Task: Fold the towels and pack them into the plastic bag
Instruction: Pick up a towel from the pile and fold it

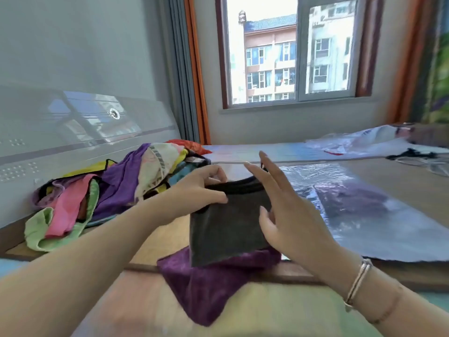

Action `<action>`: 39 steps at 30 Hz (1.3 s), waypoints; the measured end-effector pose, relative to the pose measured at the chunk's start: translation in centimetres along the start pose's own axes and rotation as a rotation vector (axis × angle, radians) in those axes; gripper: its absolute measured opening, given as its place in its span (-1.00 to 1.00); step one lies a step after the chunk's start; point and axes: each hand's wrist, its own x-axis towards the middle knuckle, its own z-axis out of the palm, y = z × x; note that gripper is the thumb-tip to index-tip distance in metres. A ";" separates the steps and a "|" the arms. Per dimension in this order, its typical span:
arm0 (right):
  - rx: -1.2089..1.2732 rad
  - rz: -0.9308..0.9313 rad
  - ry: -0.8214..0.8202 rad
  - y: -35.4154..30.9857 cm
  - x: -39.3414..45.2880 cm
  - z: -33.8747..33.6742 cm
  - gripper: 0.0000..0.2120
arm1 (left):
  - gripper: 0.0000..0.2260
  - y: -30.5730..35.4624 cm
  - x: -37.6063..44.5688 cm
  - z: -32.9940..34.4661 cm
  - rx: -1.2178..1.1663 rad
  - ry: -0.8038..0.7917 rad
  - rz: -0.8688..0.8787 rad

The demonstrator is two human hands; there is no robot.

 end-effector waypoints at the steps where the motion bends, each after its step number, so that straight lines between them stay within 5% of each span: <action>1: -0.062 0.010 -0.027 0.6 -0.6 -1.5 -0.25 | -0.86 1.2 0.4 1.7 0.009 -0.053 0.034; 9: -0.170 0.381 -0.249 8.2 -6.1 -11.1 -0.81 | -0.82 6.3 3.9 14.1 -0.148 -0.314 0.228; 13: -0.379 0.436 -0.322 10.9 -9.4 -12.9 -0.84 | -0.71 4.8 6.9 18.9 -0.183 -0.251 0.250; 15: -0.426 0.446 -0.357 12.0 -10.7 -12.9 -0.85 | -0.80 2.6 8.5 20.4 0.041 -0.185 0.312; 19: -0.416 0.485 -0.370 13.9 -12.5 -12.0 -0.84 | -0.46 0.0 10.0 21.8 0.641 -0.250 0.442; 22: -0.390 0.480 -0.328 14.8 -12.8 -11.2 -0.83 | -0.51 -0.2 10.9 22.3 0.763 -0.222 0.459; 28: -0.373 0.430 -0.275 15.4 -12.2 -9.6 -0.85 | -0.83 -0.8 11.8 21.1 0.397 -0.176 0.391; 39: -0.389 0.158 -0.164 10.7 -7.3 -4.8 -0.91 | -0.62 2.0 13.0 19.0 0.059 0.098 0.556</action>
